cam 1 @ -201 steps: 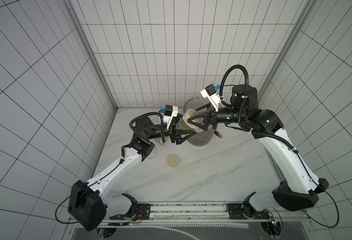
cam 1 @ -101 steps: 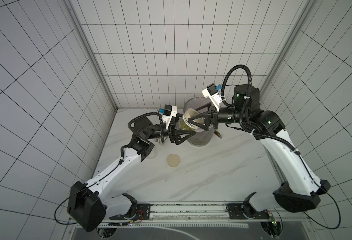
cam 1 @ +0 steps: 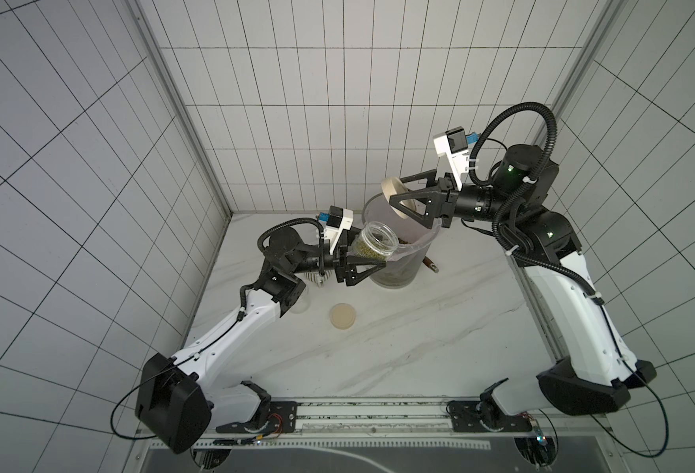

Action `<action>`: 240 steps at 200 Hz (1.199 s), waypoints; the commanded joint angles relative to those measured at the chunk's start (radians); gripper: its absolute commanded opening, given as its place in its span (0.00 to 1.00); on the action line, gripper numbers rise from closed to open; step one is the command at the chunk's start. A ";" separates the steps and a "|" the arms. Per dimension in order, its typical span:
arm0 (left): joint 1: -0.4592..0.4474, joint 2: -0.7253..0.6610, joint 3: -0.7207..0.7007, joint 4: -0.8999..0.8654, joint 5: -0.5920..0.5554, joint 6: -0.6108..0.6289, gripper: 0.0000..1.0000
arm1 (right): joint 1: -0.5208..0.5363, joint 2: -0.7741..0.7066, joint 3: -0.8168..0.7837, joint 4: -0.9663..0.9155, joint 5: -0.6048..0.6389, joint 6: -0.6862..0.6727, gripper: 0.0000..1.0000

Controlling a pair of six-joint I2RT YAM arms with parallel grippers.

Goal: Empty moldy mung beans from jars
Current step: Unscrew the lid from the jar, then place the lid at the center of the board.

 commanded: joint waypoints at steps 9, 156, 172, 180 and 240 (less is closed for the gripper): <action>0.004 -0.005 0.016 0.041 0.000 -0.010 0.24 | -0.097 -0.027 -0.059 0.052 -0.019 0.102 0.60; 0.039 0.033 0.051 0.036 -0.014 -0.011 0.24 | -0.428 -0.133 -0.952 -0.239 0.608 0.096 0.59; 0.043 0.029 0.051 0.024 -0.014 -0.004 0.24 | -0.425 -0.103 -1.025 -0.202 0.614 0.095 0.59; 0.045 0.028 0.051 0.016 -0.014 0.001 0.24 | -0.423 -0.081 -1.050 -0.188 0.608 0.088 0.61; 0.058 0.033 0.051 0.003 -0.016 0.003 0.24 | -0.397 -0.028 -0.975 -0.290 0.693 0.027 1.00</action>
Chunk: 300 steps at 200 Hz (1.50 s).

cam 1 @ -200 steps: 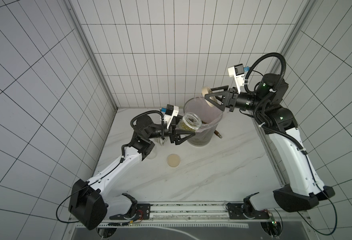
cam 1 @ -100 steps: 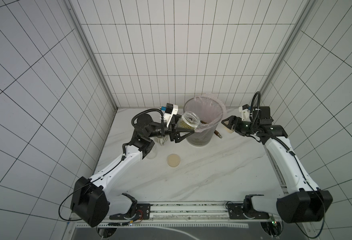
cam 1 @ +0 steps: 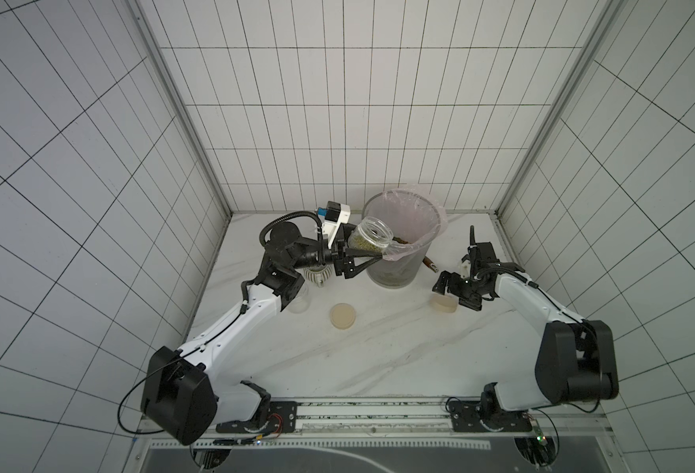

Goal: Empty moldy mung beans from jars
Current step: Place the lid at the center of the board, then pour the moldy mung beans from the jar into the trash bin.

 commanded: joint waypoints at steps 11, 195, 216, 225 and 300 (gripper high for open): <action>0.008 -0.001 0.046 0.023 -0.009 0.013 0.24 | 0.009 -0.054 0.117 -0.106 0.106 -0.052 1.00; 0.027 0.225 0.279 -0.201 -0.040 0.261 0.24 | 0.193 0.271 1.130 -0.095 -0.453 -0.205 0.89; 0.028 0.296 0.358 -0.277 -0.053 0.331 0.24 | 0.195 0.249 1.077 -0.020 -0.491 -0.168 0.88; 0.027 0.330 0.394 -0.304 -0.058 0.355 0.24 | 0.192 0.247 1.068 -0.010 -0.496 -0.167 0.88; 0.026 0.562 0.700 -0.629 -0.146 0.592 0.24 | 0.183 0.240 1.040 0.068 -0.592 -0.164 0.82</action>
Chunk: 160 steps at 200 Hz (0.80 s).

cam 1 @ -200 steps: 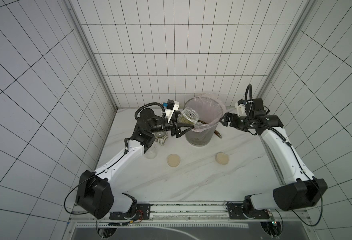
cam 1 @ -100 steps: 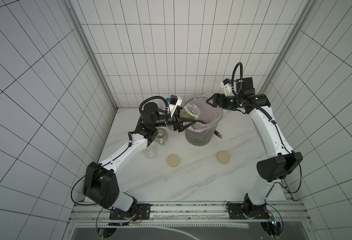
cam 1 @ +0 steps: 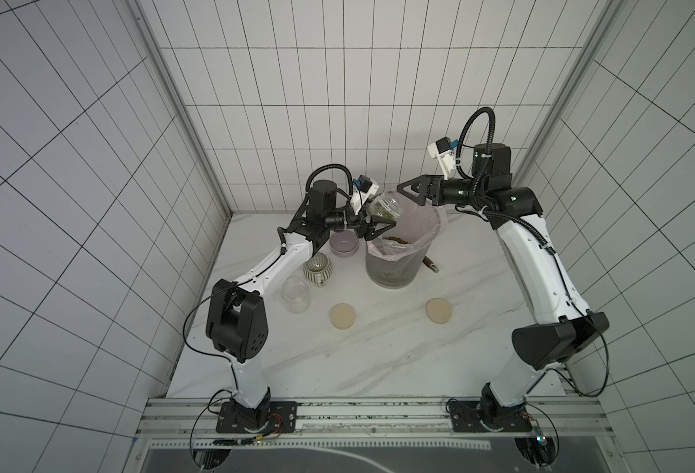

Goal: Empty moldy mung beans from jars
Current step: Pour the moldy mung beans from the jar into the trash bin.

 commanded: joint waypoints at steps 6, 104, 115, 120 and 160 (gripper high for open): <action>0.001 0.037 0.108 -0.118 -0.042 0.137 0.24 | -0.007 -0.004 -0.064 0.066 -0.088 0.002 0.80; -0.003 0.122 0.224 -0.211 -0.056 0.200 0.24 | -0.003 0.082 -0.149 0.056 -0.149 -0.054 0.63; -0.003 0.122 0.224 -0.211 -0.052 0.201 0.24 | -0.003 0.084 -0.153 0.054 -0.157 -0.061 0.62; -0.003 0.123 0.224 -0.212 -0.050 0.201 0.24 | -0.003 0.087 -0.153 0.055 -0.162 -0.061 0.61; -0.004 0.121 0.224 -0.213 -0.018 0.220 0.24 | 0.007 0.108 -0.165 0.045 -0.208 -0.086 0.53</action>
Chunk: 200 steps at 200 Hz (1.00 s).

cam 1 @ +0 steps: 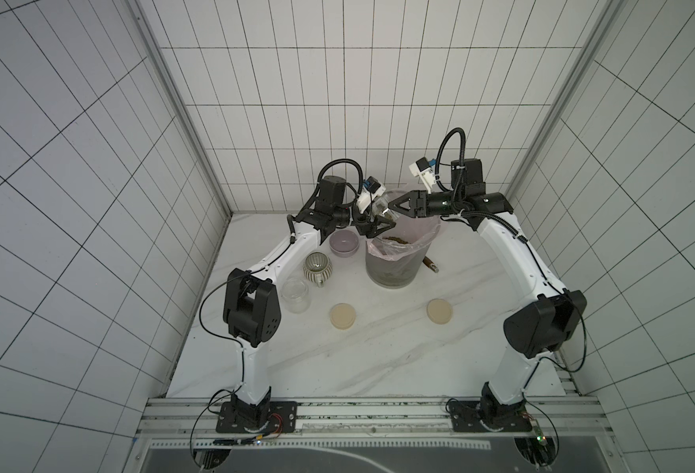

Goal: Empty moldy mung beans from jars
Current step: Pour the moldy mung beans from the jar into the trash bin.

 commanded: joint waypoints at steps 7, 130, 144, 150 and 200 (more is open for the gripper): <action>-0.002 -0.007 0.042 0.018 0.056 0.048 0.24 | 0.007 0.023 -0.045 -0.015 -0.057 -0.056 0.52; 0.010 -0.047 -0.004 -0.018 0.166 0.132 0.24 | 0.016 0.057 -0.047 -0.039 -0.124 -0.093 0.18; 0.013 -0.050 -0.006 -0.017 0.165 0.133 0.24 | 0.020 0.058 -0.050 -0.043 -0.121 -0.105 0.15; 0.015 -0.051 -0.007 -0.017 0.168 0.134 0.25 | 0.022 0.058 -0.053 -0.046 -0.121 -0.108 0.12; 0.018 -0.063 -0.020 0.020 0.229 0.110 0.26 | 0.039 0.068 -0.081 -0.036 -0.167 -0.112 0.10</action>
